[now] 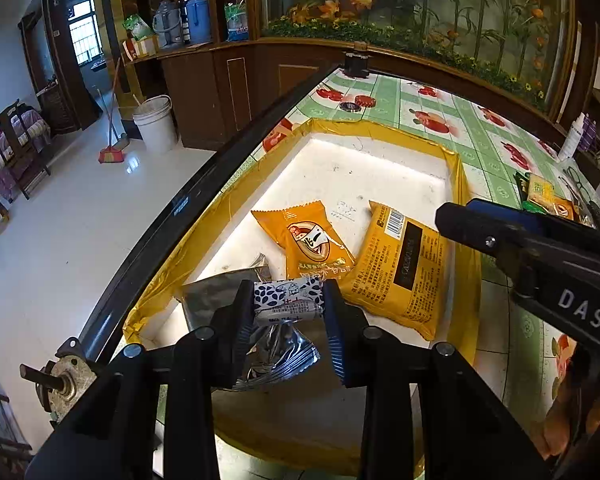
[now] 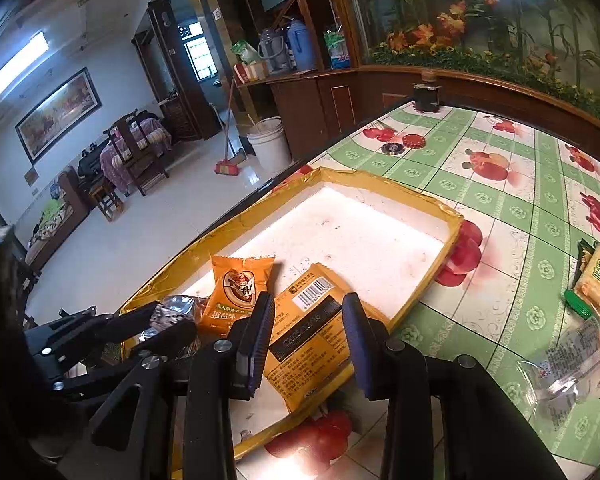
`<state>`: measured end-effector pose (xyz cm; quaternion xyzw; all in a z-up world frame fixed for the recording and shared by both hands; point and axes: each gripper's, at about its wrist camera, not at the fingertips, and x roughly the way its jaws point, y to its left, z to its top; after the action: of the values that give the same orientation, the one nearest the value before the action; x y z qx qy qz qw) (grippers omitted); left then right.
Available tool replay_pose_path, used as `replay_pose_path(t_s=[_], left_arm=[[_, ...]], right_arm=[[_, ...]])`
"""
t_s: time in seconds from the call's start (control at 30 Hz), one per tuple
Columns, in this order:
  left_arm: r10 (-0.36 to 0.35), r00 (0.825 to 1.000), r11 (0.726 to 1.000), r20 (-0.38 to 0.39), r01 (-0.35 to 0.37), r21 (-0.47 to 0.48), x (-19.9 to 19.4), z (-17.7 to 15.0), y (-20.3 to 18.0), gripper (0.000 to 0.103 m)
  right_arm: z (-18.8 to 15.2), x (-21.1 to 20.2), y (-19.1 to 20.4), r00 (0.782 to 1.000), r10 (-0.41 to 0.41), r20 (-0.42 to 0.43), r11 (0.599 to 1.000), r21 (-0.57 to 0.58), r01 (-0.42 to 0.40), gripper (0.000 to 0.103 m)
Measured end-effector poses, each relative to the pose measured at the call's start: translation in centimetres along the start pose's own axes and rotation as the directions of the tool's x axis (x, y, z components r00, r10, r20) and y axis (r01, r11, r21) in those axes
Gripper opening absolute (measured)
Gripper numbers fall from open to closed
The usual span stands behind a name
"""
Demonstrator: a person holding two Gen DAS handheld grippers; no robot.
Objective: Organize snacks
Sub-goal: 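Carry the candy and yellow biscuit pack into the tray box and release both, then return both grippers to the snack pile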
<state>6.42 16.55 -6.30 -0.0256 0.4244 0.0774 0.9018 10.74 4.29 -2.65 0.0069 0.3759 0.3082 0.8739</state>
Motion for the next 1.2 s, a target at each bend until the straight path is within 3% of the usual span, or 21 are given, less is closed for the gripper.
replay_pose_path(t_s=[0.1, 0.17, 0.2, 0.37, 0.53, 0.6, 0.67, 0.73, 0.83, 1.2], left_arm=[[-0.013, 0.999, 1.0, -0.033, 0.013, -0.005, 1.0, -0.1, -0.2, 0.044], [0.001, 0.999, 1.0, -0.047, -0.001, -0.001, 1.4, -0.1, -0.5, 0.077], [0.011, 0.999, 1.0, -0.044, -0.011, 0.004, 1.5, -0.2, -0.6, 0.081], [0.069, 0.997, 0.996, -0.044, -0.067, 0.052, 1.2, -0.3, -1.8, 0.082], [0.061, 0.998, 0.997, 0.02, -0.062, 0.054, -0.8, 0.1, -2.4, 0.082], [0.056, 0.997, 0.996, 0.044, -0.059, 0.062, -1.6, 0.3, -3.0, 0.082], [0.033, 0.998, 0.997, 0.052, -0.036, 0.074, -2.1, 0.5, -3.8, 0.082], [0.006, 0.998, 0.996, 0.058, -0.012, 0.094, -2.6, 0.5, -4.9, 0.082], [-0.033, 0.998, 0.991, 0.059, 0.025, 0.128, -3.1, 0.6, -7.0, 0.082], [-0.176, 0.984, 0.943, 0.009, 0.166, 0.289, -3.0, 0.3, -16.7, 0.082]], right_arm=[[-0.4, -0.6, -0.8, 1.0, -0.01, 0.005, 1.0, 0.019, 0.01, 0.037], [-0.6, -1.0, -1.5, 1.0, -0.015, 0.008, 0.999, 0.035, 0.014, 0.039], [-0.8, -1.3, -1.8, 1.0, -0.018, 0.012, 0.999, 0.045, 0.018, 0.039], [-1.8, -3.6, -4.1, 0.998, -0.04, 0.038, 0.994, 0.099, 0.036, 0.039], [-3.6, -6.7, -6.8, 0.995, -0.079, 0.063, 0.984, 0.164, 0.067, 0.04], [-4.4, -8.2, -8.1, 0.992, -0.105, 0.073, 0.976, 0.198, 0.089, 0.051], [-5.4, -9.9, -9.7, 0.986, -0.137, 0.094, 0.965, 0.237, 0.111, 0.063], [-6.4, -11.5, -11.0, 0.978, -0.18, 0.102, 0.953, 0.264, 0.148, 0.063], [-8.0, -13.4, -13.3, 0.965, -0.241, 0.099, 0.929, 0.312, 0.2, 0.072], [-12.6, -17.3, -19.1, 0.935, -0.351, 0.05, 0.863, 0.405, 0.303, 0.085]])
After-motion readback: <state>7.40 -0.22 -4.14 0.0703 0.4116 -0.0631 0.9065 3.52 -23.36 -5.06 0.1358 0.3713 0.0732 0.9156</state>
